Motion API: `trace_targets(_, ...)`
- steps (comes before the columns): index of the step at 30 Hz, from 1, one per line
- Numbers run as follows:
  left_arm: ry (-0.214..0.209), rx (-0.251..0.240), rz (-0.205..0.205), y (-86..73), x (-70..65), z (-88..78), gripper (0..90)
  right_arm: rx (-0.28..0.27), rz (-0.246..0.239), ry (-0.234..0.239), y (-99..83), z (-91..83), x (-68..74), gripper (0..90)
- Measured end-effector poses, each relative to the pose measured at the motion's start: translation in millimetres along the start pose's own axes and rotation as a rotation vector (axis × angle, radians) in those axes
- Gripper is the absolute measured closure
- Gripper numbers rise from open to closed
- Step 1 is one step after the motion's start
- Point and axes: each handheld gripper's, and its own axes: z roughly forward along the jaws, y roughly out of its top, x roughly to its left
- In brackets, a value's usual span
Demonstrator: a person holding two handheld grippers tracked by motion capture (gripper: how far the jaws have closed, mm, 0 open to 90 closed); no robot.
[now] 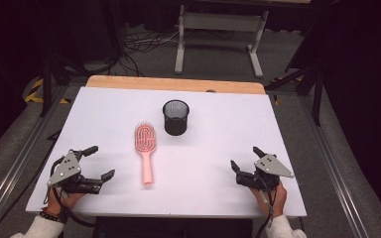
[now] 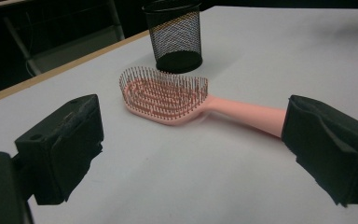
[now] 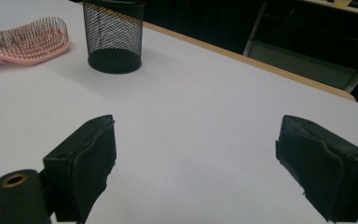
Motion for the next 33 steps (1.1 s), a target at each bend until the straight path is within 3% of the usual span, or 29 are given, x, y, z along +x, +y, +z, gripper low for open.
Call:
trace_targets(6,-0.001,0.003,0.001,-0.3,-2.6,-1.3,6.5,-0.017,-0.012,0.01,2.9,-3.5,0.7,17.0)
trace_targets(16,-0.019,0.002,0.007,-0.1,-3.8,-2.9,6.5,0.033,0.002,0.032,8.8,2.9,5.6,19.5)
trace_targets(19,-0.034,-0.007,0.009,0.2,-4.1,-3.3,6.6,0.034,-0.029,0.005,13.4,3.5,10.2,21.6)
trace_targets(25,-0.03,0.002,0.009,2.2,-7.7,-3.2,6.9,0.033,-0.045,-0.003,15.5,2.4,13.6,22.4)
trace_targets(27,-0.03,0.002,-0.016,3.7,-8.9,-2.4,10.0,0.044,-0.058,-0.019,15.0,2.8,14.1,22.4)
trace_targets(31,0.014,0.045,-0.088,8.9,-11.6,3.3,11.7,0.048,-0.067,-0.063,12.4,2.5,11.8,22.4)
trace_targets(33,0.018,0.062,-0.101,10.6,-13.6,6.6,12.0,0.052,-0.056,-0.08,10.7,1.4,8.5,22.0)
